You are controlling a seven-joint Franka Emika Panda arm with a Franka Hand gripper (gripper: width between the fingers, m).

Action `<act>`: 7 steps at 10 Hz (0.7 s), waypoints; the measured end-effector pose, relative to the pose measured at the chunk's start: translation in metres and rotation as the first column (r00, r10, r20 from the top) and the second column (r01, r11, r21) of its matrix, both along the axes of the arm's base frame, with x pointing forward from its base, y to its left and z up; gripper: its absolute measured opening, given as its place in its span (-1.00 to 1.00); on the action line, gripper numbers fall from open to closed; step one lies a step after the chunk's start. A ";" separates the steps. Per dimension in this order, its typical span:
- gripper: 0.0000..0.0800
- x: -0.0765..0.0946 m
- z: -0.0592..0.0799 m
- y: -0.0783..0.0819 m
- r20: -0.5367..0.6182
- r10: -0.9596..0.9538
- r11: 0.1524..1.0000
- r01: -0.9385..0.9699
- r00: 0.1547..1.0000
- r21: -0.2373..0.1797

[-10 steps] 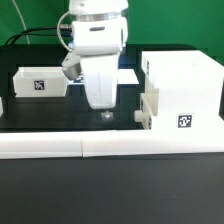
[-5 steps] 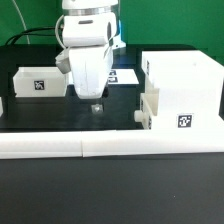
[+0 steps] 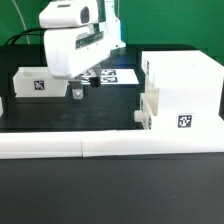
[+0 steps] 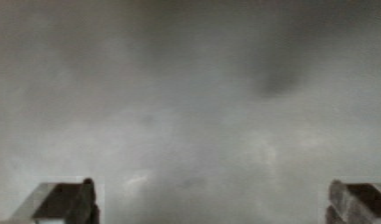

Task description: Assemble drawer

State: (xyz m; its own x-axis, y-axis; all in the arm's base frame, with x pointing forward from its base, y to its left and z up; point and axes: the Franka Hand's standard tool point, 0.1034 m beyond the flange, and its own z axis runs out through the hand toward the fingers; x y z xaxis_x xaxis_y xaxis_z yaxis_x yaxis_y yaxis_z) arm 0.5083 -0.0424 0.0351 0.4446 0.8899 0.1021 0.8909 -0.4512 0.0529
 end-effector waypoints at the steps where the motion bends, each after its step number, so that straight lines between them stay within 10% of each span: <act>1: 0.62 0.001 0.000 0.000 -0.004 -0.059 0.998 0.059 0.998 0.006; 7: 0.62 -0.021 0.011 0.001 -0.006 -0.575 0.816 0.574 0.818 0.060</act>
Offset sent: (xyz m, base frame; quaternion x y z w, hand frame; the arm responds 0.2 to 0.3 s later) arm 0.0000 0.0000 0.0000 0.0000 0.0000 0.1938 0.9810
